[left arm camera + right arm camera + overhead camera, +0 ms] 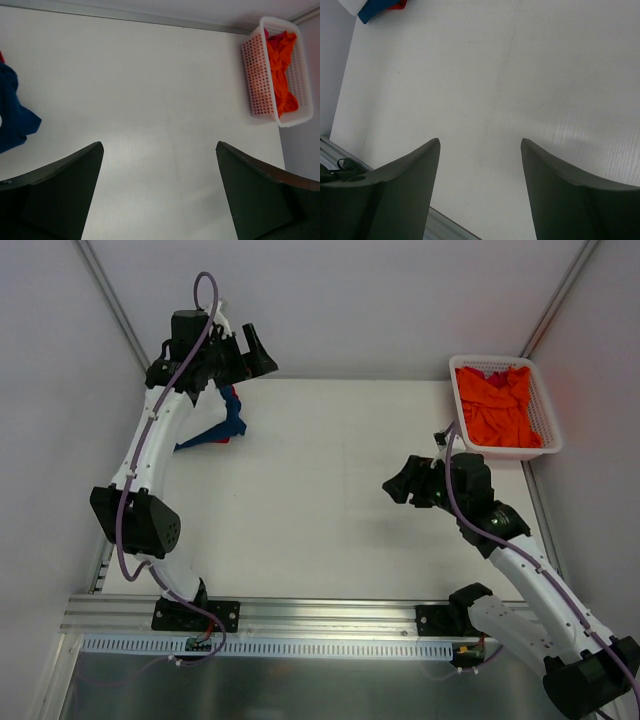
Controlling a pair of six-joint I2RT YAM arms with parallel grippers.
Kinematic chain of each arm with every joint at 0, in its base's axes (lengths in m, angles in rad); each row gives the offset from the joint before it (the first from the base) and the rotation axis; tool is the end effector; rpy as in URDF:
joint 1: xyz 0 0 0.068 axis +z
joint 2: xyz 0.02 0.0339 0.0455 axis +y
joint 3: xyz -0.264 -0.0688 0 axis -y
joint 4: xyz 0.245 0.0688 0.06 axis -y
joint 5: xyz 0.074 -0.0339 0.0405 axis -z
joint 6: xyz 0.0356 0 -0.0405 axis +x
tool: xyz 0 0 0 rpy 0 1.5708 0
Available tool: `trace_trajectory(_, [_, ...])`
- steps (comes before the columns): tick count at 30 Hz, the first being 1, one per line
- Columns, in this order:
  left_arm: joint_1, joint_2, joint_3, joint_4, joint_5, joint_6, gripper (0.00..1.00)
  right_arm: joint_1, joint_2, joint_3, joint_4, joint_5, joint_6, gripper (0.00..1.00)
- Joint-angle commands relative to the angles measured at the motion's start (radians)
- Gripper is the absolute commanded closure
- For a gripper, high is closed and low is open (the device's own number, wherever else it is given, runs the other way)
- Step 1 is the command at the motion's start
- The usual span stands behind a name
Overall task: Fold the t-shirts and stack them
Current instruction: Neatly place the folded tshirt to the corner
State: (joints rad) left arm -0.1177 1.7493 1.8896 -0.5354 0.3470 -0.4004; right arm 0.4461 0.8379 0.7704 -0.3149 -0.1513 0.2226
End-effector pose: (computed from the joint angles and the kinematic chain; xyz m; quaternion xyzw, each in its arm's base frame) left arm 0.3961 -0.0590 0.4256 -0.0207 0.8250 -0.2788 0.4912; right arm 0.1720 0.0882 0.3123 -0.1342 0.8164 0.2423 0.5068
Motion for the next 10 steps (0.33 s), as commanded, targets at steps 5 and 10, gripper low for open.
trace_trajectory(5, [-0.108,-0.119,-0.125,0.046,-0.02,0.02,0.02,-0.007,-0.01,0.066,-0.036,0.093,-0.015,0.29])
trace_trajectory(10, [-0.171,-0.186,-0.256,0.098,-0.008,0.015,0.03,-0.006,-0.014,0.079,-0.062,0.11,-0.014,0.31])
